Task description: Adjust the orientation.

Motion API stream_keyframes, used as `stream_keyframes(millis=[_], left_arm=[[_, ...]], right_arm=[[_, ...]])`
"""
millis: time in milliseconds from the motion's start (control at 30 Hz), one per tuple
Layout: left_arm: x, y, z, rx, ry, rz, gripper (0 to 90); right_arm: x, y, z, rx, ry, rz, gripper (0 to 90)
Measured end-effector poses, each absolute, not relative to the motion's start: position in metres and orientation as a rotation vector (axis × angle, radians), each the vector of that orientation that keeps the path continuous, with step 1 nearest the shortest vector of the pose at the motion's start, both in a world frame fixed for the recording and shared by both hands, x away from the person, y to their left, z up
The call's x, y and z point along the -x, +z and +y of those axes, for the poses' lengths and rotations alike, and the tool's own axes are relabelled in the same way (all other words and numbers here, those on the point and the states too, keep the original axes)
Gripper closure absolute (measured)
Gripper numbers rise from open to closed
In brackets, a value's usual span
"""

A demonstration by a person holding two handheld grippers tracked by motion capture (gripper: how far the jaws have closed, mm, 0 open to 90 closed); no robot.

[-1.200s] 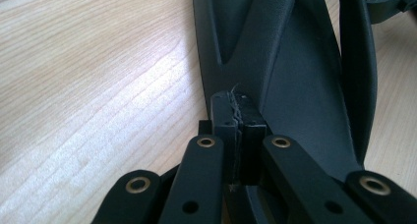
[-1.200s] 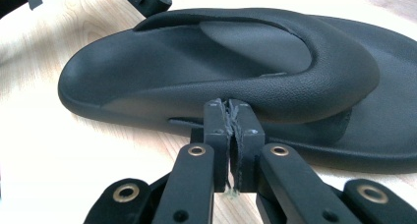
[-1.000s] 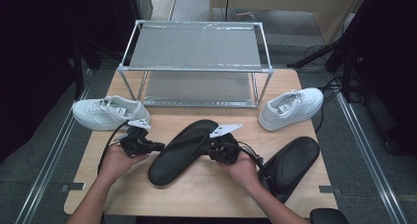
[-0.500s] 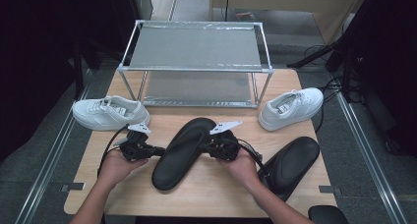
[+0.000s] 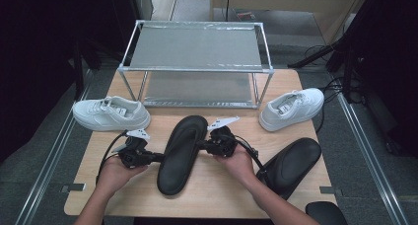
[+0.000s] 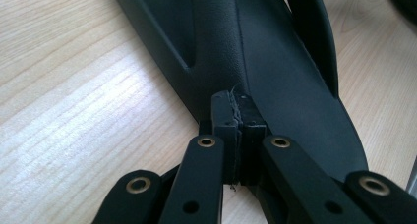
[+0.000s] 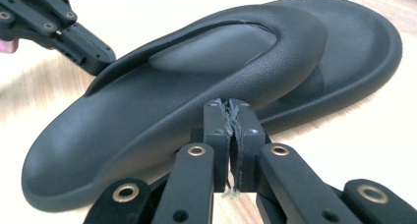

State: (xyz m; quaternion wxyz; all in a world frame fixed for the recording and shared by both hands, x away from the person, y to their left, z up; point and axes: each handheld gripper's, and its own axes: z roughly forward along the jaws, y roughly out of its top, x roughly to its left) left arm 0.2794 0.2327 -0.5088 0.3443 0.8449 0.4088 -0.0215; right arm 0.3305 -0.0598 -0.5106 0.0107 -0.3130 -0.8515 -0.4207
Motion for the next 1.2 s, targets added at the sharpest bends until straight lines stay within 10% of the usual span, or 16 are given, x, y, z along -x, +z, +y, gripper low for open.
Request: stream_keyframes(millis=[433,900,1200], left_arm=[[-0.272,-0.506,0.225,-2.140,-0.049,1.112,87.6],[-0.270,-0.485,0.220,-2.134,-0.018,1.049,44.7],[-0.277,-0.478,0.209,-2.138,-0.013,0.982,38.5]], right_arm=[[-0.342,-0.509,-0.056,0.972,-1.307,-2.667,87.5],[-0.337,-0.490,-0.081,0.922,-1.361,-2.667,62.6],[-0.325,-0.485,-0.102,0.873,-1.388,-2.668,61.9]])
